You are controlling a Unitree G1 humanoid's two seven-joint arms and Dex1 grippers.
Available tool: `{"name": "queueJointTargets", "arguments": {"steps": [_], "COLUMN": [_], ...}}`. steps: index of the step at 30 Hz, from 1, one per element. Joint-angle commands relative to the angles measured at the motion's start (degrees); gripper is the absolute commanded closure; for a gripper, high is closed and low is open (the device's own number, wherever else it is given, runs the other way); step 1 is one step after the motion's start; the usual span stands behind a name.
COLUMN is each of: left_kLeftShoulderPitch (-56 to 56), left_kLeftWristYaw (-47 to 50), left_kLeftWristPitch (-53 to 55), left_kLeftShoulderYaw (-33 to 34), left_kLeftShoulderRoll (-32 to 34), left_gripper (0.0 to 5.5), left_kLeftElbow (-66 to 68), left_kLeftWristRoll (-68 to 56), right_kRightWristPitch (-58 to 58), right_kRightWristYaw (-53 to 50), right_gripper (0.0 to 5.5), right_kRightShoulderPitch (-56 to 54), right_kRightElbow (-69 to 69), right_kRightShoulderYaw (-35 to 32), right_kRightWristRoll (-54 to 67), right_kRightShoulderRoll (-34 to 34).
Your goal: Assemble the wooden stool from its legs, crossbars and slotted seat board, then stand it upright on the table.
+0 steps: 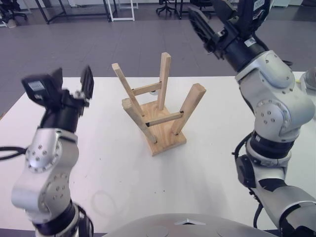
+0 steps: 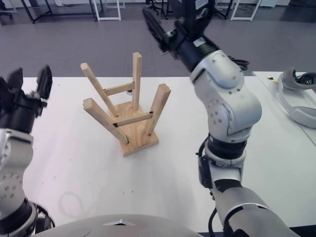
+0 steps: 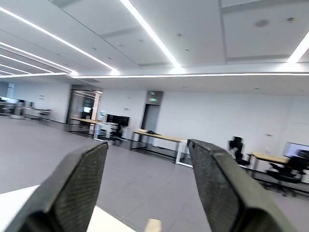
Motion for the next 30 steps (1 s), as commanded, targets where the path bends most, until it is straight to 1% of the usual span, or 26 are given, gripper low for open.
{"name": "queueJointTargets", "arguments": {"steps": [1, 3, 5, 7, 9, 11, 12, 14, 16, 20, 22, 24, 27, 30], "left_kLeftShoulderPitch": [10.2, 10.8, 7.4, 0.8, -5.2, -9.0, -9.0, -7.5, -4.8, -1.1, 0.0, 3.0, 10.1, 13.3], "left_kLeftWristYaw": [3.8, 5.2, 6.5, 9.6, 12.4, 14.1, 14.7, 14.6, 12.9, 6.0, 1.4, -5.8, -18.5, -25.4], "left_kLeftWristPitch": [-0.1, -0.7, 2.3, 7.8, 12.9, 16.7, 17.8, 19.2, 19.3, 15.7, 13.1, 10.2, 6.9, 5.5], "left_kLeftShoulderYaw": [-7.9, -11.5, -14.1, -15.4, -16.9, -17.9, -17.5, -17.4, -16.2, -6.5, -4.1, -4.6, -4.2, -3.3], "left_kLeftShoulderRoll": [-5.8, -8.3, -10.6, -15.0, -18.1, -19.3, -20.1, -19.5, -17.4, -9.7, -6.7, -3.3, 2.9, 6.2], "left_gripper": [1.93, 1.93, 1.93, 1.93, 1.93, 1.93, 1.93, 1.93, 1.93, 1.93, 1.93, 1.93, 1.93, 1.93], "left_kLeftElbow": [-0.9, -0.6, -1.6, -3.4, -3.9, -3.9, -3.8, -3.8, -3.8, -2.3, -1.7, -1.5, -0.5, 0.7], "left_kLeftWristRoll": [5.1, 7.1, 6.2, 3.0, 2.2, 3.2, 3.4, 4.6, 5.5, 6.6, 6.0, 3.9, -0.1, -3.1], "right_kRightWristPitch": [-1.6, -1.8, -1.5, 0.2, 2.4, 4.3, 4.8, 5.2, 5.2, 1.9, -2.0, -6.0, -12.0, -17.5], "right_kRightWristYaw": [1.8, 2.7, 4.0, 5.8, 6.0, 5.7, 5.8, 6.0, 5.6, 5.2, 5.8, 5.9, 5.8, 5.7], "right_gripper": [2.41, 2.41, 2.41, 2.41, 2.41, 2.41, 2.41, 2.41, 2.41, 2.41, 2.41, 2.41, 2.41, 2.41], "right_kRightShoulderPitch": [10.1, 14.6, 17.2, 17.8, 18.2, 17.6, 17.3, 17.6, 18.2, 15.9, 12.2, 8.5, 3.2, -0.5], "right_kRightElbow": [7.1, 6.3, 0.3, -7.3, -11.9, -14.4, -15.3, -16.4, -16.2, -11.3, -7.6, -1.7, 9.7, 19.1], "right_kRightShoulderYaw": [3.7, 5.8, 7.5, 11.9, 15.0, 16.6, 17.6, 19.0, 18.9, 15.2, 12.8, 9.5, 3.2, 0.1], "right_kRightWristRoll": [-5.8, -6.8, -4.6, -3.2, -3.1, -3.3, -4.2, -5.4, -6.0, -7.6, -8.3, -9.4, -10.4, -12.9], "right_kRightShoulderRoll": [-4.9, -5.0, -3.1, -2.6, -2.4, -2.1, -2.7, -3.5, -3.5, -4.3, -4.3, -5.2, -8.4, -12.1]}}
